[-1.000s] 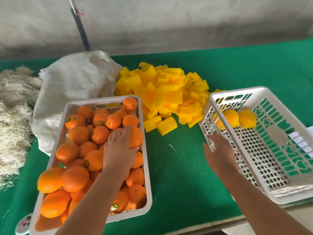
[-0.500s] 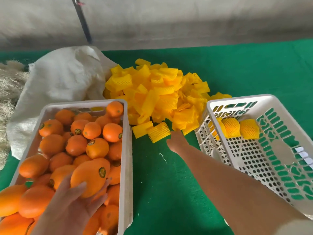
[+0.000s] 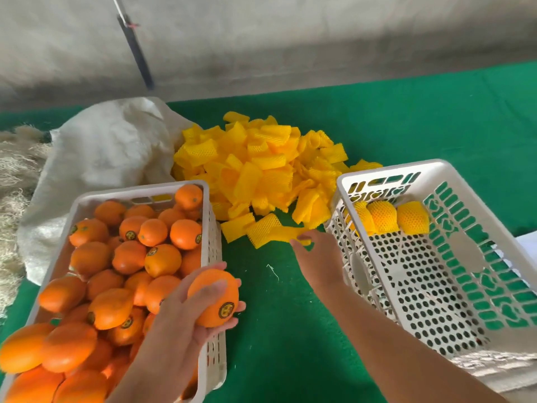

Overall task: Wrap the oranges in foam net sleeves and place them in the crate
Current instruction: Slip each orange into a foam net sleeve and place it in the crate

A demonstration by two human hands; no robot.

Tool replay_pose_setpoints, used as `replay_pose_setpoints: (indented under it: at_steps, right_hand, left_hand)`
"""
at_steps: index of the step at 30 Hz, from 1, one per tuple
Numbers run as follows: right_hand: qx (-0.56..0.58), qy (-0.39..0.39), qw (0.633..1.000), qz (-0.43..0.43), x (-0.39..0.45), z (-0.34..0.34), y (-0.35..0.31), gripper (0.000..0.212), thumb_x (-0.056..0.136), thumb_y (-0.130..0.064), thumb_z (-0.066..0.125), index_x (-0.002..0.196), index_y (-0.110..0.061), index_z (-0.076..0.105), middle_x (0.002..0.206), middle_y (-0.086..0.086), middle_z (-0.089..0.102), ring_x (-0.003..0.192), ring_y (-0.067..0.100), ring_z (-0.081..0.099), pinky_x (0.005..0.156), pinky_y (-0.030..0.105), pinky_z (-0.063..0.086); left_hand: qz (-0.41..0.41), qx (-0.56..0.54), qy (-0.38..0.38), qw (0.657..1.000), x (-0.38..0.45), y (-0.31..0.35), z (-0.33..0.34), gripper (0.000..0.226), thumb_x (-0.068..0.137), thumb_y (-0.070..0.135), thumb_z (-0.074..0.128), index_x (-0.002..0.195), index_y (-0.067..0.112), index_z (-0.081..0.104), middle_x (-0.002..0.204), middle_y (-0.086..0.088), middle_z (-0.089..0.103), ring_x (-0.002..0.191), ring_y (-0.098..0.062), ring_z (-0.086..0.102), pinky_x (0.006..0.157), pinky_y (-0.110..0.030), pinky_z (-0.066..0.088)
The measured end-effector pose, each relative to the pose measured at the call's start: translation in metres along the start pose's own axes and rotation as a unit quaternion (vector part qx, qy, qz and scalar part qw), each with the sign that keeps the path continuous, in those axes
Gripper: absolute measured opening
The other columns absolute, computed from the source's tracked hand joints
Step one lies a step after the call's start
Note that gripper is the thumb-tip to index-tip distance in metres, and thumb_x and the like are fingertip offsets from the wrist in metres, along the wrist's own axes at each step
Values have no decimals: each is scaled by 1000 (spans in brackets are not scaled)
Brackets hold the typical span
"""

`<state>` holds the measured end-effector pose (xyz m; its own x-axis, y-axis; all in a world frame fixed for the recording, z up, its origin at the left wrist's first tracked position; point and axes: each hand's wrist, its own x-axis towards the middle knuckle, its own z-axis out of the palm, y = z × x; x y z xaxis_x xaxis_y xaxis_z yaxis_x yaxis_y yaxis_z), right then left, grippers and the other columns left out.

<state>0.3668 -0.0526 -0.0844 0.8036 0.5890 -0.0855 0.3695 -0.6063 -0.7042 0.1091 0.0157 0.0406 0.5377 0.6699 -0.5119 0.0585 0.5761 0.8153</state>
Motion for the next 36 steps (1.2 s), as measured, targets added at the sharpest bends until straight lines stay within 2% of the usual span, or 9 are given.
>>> replay_pose_setpoints:
  at_steps: [2, 4, 11, 15, 19, 23, 27, 31, 36]
  right_hand:
    - [69, 30, 997, -3, -32, -21, -12, 12, 92, -46, 76, 97, -36, 72, 98, -19, 72, 79, -2, 62, 85, 33, 52]
    - [149, 27, 988, 7, -64, -41, -24, 15, 89, -36, 82, 90, -38, 67, 92, -20, 72, 90, -2, 66, 82, 21, 48]
    - [259, 43, 964, 37, -138, -77, -50, 28, 85, -21, 85, 88, -33, 61, 85, -6, 70, 76, 16, 68, 66, 21, 55]
    - [331, 20, 938, 96, -155, -80, -54, 31, 84, -23, 88, 99, -22, 61, 90, 2, 77, 82, 18, 73, 71, 23, 57]
    - [433, -27, 888, 151, -163, -80, -61, 42, 82, -22, 89, 114, -15, 64, 102, 5, 81, 104, 30, 76, 95, 45, 60]
    - [568, -119, 802, 142, -165, -89, -58, 58, 84, -33, 80, 131, -3, 65, 123, 16, 76, 118, 31, 73, 103, 42, 57]
    - [611, -234, 745, 128, -164, -103, -47, 49, 99, -34, 69, 136, -1, 65, 135, 21, 69, 128, 36, 66, 105, 43, 56]
    - [639, -314, 687, 149, -158, -129, -28, 60, 100, -32, 70, 144, 5, 54, 143, 28, 61, 135, 40, 60, 109, 47, 53]
    - [570, -419, 699, 108, -153, -161, -10, 50, 104, -32, 68, 141, 0, 61, 145, 26, 61, 137, 39, 58, 109, 42, 52]
  left_hand:
    - [-21, 14, -26, 999, 0, 1, 11, 55, 77, 29, 87, 130, 21, 72, 124, -8, 76, 103, -38, 77, 77, -40, 66]
    - [-15, 39, -46, 998, -2, 0, 22, 64, 69, 24, 97, 128, 21, 72, 125, -10, 74, 99, -39, 78, 75, -40, 66]
    - [-40, 62, -111, 991, -10, -21, 29, 44, 68, 29, 90, 110, 31, 78, 110, -8, 76, 98, -39, 78, 69, -41, 65]
    - [-20, 80, -123, 989, -13, -21, 19, 47, 64, 34, 94, 108, 37, 78, 109, -2, 76, 100, -33, 79, 70, -40, 65]
    - [17, 106, -133, 985, -25, -18, 6, 58, 63, 45, 93, 118, 38, 77, 109, 4, 76, 103, -32, 78, 72, -39, 65]
    - [53, 99, -99, 989, -43, -19, 5, 61, 61, 46, 95, 119, 40, 77, 108, 11, 74, 103, -31, 78, 73, -43, 65]
    - [63, 80, -86, 991, -60, -19, 15, 63, 64, 45, 94, 124, 35, 77, 114, 8, 74, 106, -32, 77, 73, -40, 64]
    - [64, 54, -67, 994, -77, -26, 35, 63, 63, 46, 92, 123, 31, 77, 118, 1, 74, 106, -35, 76, 71, -37, 63]
    - [53, 50, -96, 993, -89, -32, 63, 76, 62, 50, 97, 129, 23, 74, 126, -10, 71, 108, -39, 74, 67, -35, 62]
